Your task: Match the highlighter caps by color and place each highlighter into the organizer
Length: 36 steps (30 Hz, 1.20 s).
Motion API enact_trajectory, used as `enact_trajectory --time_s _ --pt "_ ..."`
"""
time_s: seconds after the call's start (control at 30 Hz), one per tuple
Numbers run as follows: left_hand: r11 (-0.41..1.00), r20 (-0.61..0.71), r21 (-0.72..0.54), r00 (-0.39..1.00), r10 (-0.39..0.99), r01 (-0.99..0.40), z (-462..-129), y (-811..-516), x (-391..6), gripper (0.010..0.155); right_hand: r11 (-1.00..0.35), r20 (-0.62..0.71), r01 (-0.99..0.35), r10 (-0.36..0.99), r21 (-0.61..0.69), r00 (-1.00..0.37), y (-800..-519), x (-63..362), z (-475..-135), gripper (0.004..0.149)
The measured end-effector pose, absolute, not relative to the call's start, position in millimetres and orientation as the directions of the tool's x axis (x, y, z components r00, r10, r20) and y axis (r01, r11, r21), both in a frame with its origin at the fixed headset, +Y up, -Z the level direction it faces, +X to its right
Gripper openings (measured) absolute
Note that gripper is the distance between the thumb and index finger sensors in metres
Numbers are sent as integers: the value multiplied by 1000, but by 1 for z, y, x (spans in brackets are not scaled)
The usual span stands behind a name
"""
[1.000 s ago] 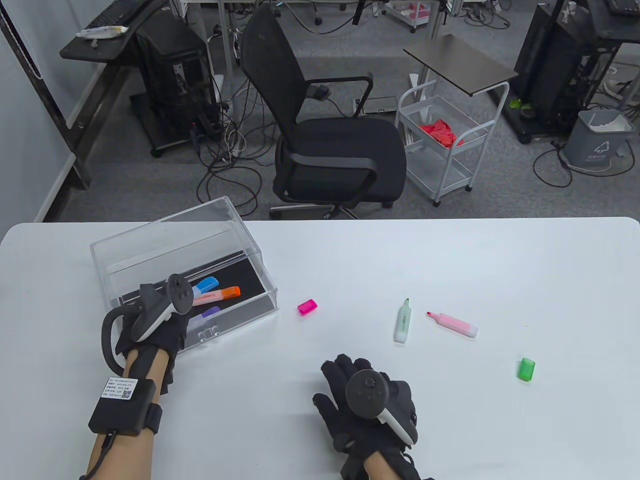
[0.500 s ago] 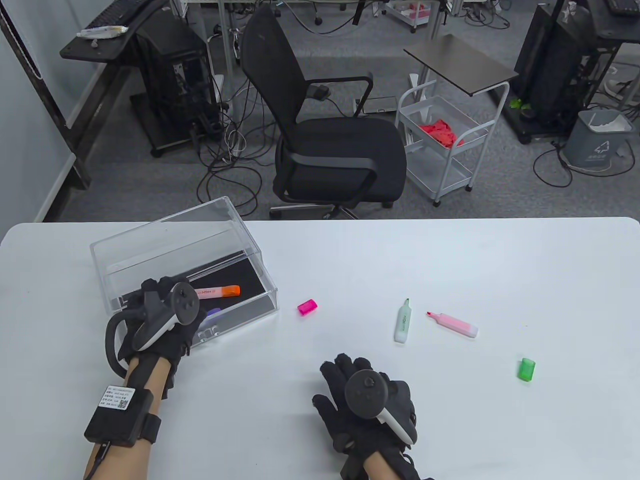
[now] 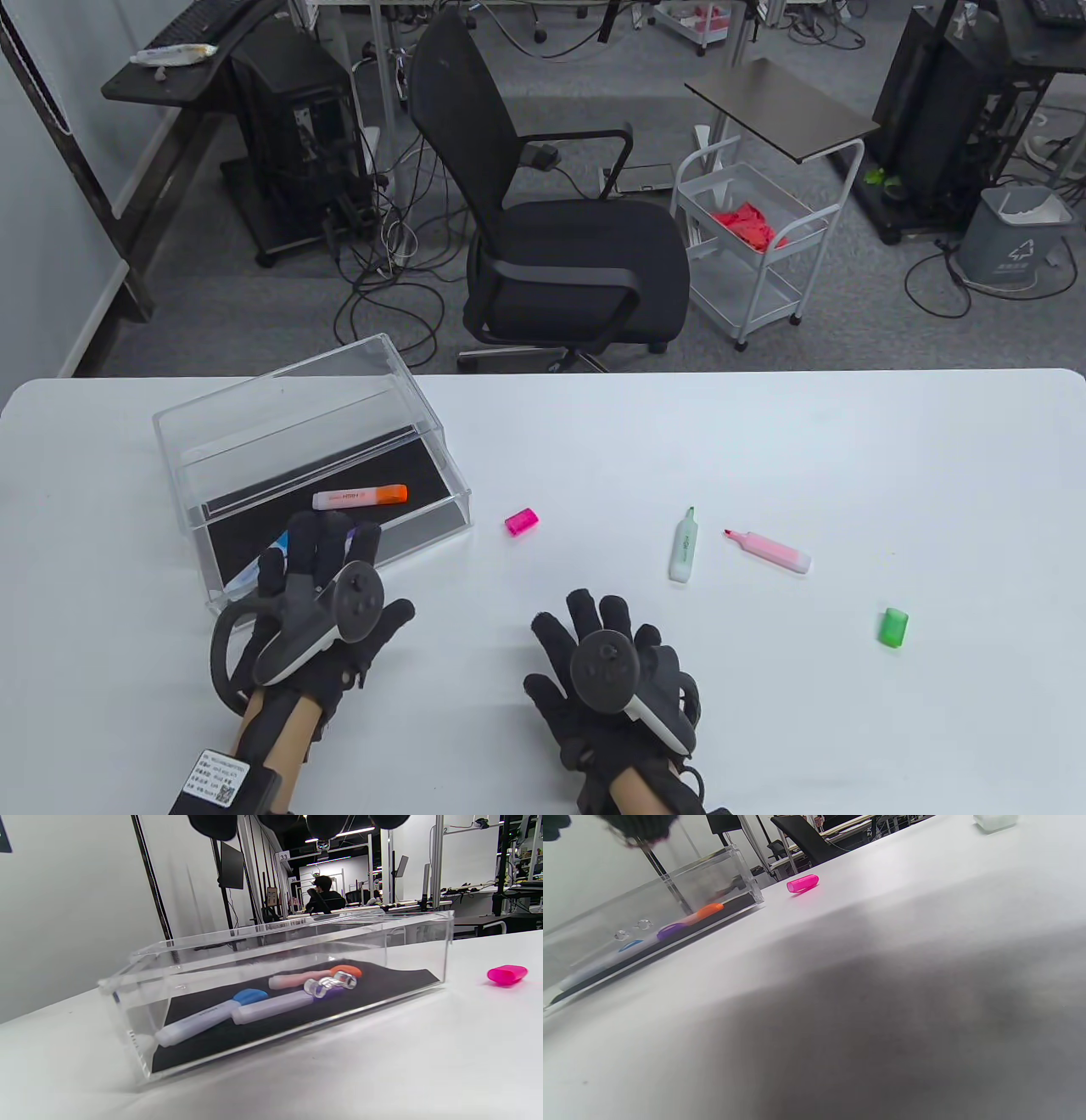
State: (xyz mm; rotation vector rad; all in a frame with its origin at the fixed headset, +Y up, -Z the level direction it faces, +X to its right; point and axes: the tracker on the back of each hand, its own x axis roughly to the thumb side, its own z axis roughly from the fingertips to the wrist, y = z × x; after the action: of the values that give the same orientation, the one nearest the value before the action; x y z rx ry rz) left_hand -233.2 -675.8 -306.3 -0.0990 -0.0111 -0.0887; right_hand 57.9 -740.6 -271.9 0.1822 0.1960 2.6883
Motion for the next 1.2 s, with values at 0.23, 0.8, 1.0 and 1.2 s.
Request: enact_trajectory --time_s 0.23,0.8,1.0,1.2 --pt "993 36 -105 999 -41 45 -280 -681 -219 94 -905 98 -388 408 177 -908 -744 54 -273 67" --pt "992 -27 -124 1000 13 -16 -268 -715 -229 93 -892 53 -429 439 141 -897 -748 63 -284 65" --pt "988 -22 -154 999 -25 21 -259 -725 -222 93 -851 -63 -523 520 53 -852 -734 86 -294 69" --pt "988 -27 -151 999 -36 31 -256 -725 -220 93 -857 -254 -515 504 -30 -825 -721 125 -321 71"
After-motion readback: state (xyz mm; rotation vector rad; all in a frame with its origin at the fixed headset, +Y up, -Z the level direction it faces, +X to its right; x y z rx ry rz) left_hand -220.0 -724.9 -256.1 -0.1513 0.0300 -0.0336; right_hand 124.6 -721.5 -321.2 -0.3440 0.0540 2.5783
